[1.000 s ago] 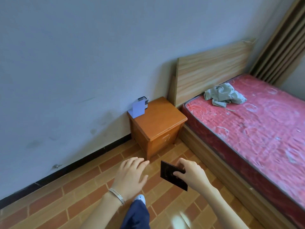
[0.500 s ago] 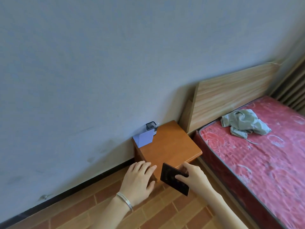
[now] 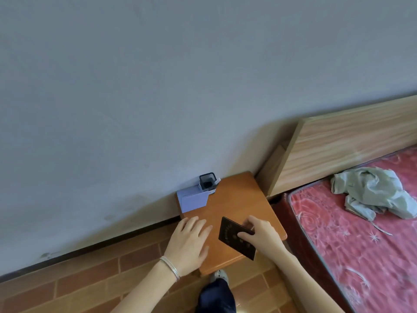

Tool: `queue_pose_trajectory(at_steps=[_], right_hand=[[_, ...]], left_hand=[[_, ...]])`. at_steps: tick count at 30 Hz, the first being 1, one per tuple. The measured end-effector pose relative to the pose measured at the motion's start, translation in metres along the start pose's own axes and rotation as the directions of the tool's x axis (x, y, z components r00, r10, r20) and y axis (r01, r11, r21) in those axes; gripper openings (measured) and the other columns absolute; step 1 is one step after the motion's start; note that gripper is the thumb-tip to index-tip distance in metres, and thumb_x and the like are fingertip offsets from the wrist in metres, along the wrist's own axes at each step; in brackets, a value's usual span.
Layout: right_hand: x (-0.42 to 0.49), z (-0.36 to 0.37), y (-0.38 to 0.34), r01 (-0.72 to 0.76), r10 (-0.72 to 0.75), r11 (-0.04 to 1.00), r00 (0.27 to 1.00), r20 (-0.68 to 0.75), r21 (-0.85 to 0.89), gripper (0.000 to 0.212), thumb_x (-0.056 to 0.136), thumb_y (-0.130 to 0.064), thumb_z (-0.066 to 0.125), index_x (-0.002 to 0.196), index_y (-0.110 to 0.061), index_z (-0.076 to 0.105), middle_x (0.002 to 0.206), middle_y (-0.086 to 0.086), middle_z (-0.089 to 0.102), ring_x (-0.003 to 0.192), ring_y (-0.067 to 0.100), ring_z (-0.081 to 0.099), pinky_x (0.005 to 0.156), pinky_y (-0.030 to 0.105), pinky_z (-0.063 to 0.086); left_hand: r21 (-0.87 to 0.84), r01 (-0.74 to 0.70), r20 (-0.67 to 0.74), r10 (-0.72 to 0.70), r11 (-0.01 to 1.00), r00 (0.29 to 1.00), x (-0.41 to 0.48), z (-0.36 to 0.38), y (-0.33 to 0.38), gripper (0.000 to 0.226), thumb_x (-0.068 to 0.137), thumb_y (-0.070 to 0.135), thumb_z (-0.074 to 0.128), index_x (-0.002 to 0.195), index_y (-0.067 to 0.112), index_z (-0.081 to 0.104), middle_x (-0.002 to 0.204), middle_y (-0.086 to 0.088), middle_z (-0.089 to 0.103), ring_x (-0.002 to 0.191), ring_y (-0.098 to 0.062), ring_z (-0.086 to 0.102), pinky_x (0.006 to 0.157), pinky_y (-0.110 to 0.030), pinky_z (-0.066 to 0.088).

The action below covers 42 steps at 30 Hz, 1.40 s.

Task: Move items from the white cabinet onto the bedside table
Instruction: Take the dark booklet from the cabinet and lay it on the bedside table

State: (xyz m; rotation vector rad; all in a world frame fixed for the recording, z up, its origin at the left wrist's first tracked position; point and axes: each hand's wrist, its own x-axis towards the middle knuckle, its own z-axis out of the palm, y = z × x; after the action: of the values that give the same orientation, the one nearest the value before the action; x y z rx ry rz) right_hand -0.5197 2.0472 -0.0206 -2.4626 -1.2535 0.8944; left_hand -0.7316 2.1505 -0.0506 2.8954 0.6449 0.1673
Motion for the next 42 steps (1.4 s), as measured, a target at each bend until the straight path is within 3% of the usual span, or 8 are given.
queue_pose_trajectory(at_steps=[7,10,15,24,27,29,33,42], right_hand=[[0.117,-0.017,0.060,-0.051,0.048,0.997,0.998,0.050,0.053,0.017,0.087,-0.032,0.061,0.091,-0.020,0.050,0.092,0.001,0.063,0.078,0.018,0.059,0.060,0.029,0.048],[0.166,-0.001,0.088,-0.146,0.135,0.980,0.987,0.085,0.134,0.015,0.089,-0.030,0.059,0.090,-0.018,0.050,0.092,0.002,0.063,0.078,0.017,0.058,0.058,0.028,0.046],[0.239,0.050,0.137,-0.313,0.281,0.899,0.949,0.144,0.307,0.014,0.092,-0.024,0.055,0.100,-0.013,0.050,0.104,0.008,0.061,0.081,0.015,0.055,0.057,0.023,0.045],[0.349,0.123,0.178,-0.269,0.265,0.809,0.961,0.083,0.522,0.026,0.091,-0.017,0.057,0.115,-0.006,0.056,0.113,0.008,0.062,0.091,0.015,0.054,0.072,0.025,0.041],[0.361,0.142,0.192,-0.169,0.179,0.911,0.984,0.008,0.376,0.033,0.089,-0.018,0.059,0.119,-0.007,0.052,0.118,0.010,0.057,0.100,0.022,0.055,0.079,0.031,0.045],[0.357,0.154,0.201,-0.042,0.051,0.994,0.995,-0.088,0.104,0.044,0.084,-0.020,0.065,0.125,-0.012,0.049,0.123,0.009,0.050,0.109,0.029,0.050,0.083,0.039,0.046],[0.349,0.177,0.210,0.279,-0.331,0.913,0.933,-0.140,-0.299,0.069,0.063,-0.024,0.084,0.126,-0.017,0.056,0.135,0.014,0.047,0.119,0.037,0.044,0.085,0.047,0.048],[0.371,0.191,0.185,0.336,-0.390,0.902,0.903,-0.182,-0.270,0.059,0.056,-0.021,0.087,0.112,-0.017,0.067,0.120,0.018,0.058,0.104,0.039,0.054,0.076,0.043,0.054]], left_hand=[[-0.009,0.060,0.128,-0.059,0.998,0.990,0.100,0.060,0.004,0.045,0.074,0.039,0.062,0.114,0.019,0.067,0.114,-0.003,0.065,0.107,-0.023,0.060,0.089,-0.038,0.050],[-0.038,0.133,0.217,-0.121,0.990,0.969,0.123,0.103,0.000,0.047,0.079,0.043,0.041,0.111,0.021,0.067,0.108,-0.001,0.066,0.101,-0.021,0.062,0.083,-0.037,0.053],[-0.056,0.181,0.292,-0.157,0.982,0.943,0.157,0.187,-0.008,0.048,0.079,0.045,0.038,0.108,0.023,0.069,0.107,0.001,0.066,0.103,-0.018,0.061,0.084,-0.035,0.052],[0.030,0.212,0.339,-0.210,0.977,0.917,0.184,0.323,-0.048,0.051,0.089,0.037,0.053,0.135,0.015,0.048,0.145,-0.010,0.042,0.136,-0.026,0.034,0.108,-0.042,0.031],[-0.009,0.187,0.334,-0.174,0.982,0.926,0.183,0.356,-0.052,0.053,0.084,0.039,0.061,0.131,0.015,0.054,0.140,-0.011,0.048,0.131,-0.027,0.041,0.104,-0.041,0.036],[-0.013,0.185,0.303,-0.173,0.983,0.937,0.180,0.372,-0.053,0.055,0.087,0.041,0.051,0.135,0.015,0.048,0.143,-0.012,0.044,0.133,-0.029,0.039,0.107,-0.042,0.032],[-0.027,0.189,0.233,-0.178,0.982,0.956,0.170,0.390,-0.053,0.061,0.090,0.041,0.037,0.145,0.014,0.034,0.151,-0.013,0.031,0.140,-0.029,0.026,0.113,-0.045,0.020],[-0.049,0.193,0.212,-0.178,0.980,0.961,0.169,0.393,-0.055,0.061,0.088,0.039,0.037,0.144,0.017,0.032,0.151,-0.011,0.030,0.139,-0.028,0.024,0.111,-0.044,0.020]])
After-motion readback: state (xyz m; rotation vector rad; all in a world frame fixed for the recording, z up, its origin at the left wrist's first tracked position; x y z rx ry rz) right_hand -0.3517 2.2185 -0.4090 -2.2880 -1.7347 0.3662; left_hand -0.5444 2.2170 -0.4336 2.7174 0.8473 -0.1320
